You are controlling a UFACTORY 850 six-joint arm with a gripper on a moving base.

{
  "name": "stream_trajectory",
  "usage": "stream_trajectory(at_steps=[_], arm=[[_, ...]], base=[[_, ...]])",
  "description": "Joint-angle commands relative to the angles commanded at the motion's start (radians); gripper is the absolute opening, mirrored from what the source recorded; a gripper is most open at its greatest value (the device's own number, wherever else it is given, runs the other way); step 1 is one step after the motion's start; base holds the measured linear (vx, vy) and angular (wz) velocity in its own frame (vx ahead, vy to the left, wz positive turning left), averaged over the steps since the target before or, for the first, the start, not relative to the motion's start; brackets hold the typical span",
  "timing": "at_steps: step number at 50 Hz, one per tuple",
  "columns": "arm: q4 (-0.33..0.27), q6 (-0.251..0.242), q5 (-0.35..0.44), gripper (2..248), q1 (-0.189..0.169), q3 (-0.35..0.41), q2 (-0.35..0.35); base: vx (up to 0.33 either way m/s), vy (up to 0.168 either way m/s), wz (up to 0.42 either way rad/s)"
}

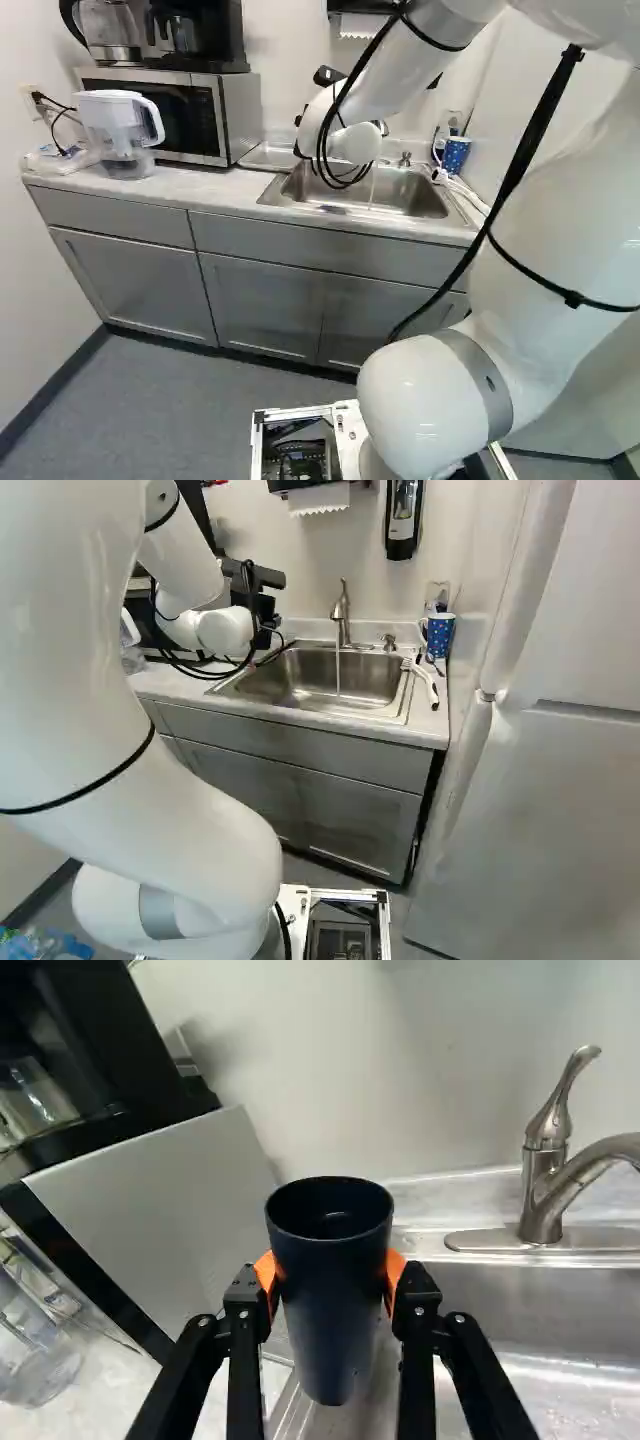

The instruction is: Rinse the cup and place it in the tray

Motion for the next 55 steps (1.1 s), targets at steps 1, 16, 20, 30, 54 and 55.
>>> stream_trajectory(at_steps=[1,16,20,30,54,55], arm=[[0.0,0.01,0.0,122,0.0,0.0,0.0],[0.0,0.168,0.0,122,0.0,0.0,0.0],[0.0,0.21,0.0,122,0.0,0.0,0.0],[0.0,0.316,0.0,122,0.0,0.0,0.0],[0.0,0.568,0.0,122,0.0,0.0,0.0],[0.0,0.579,0.0,122,0.0,0.0,0.0]], base=[[0.0,0.0,0.0],[0.0,0.0,0.0],[0.0,0.0,0.0],[0.0,0.0,0.0],[0.0,0.0,0.0],[0.0,0.0,0.0]])
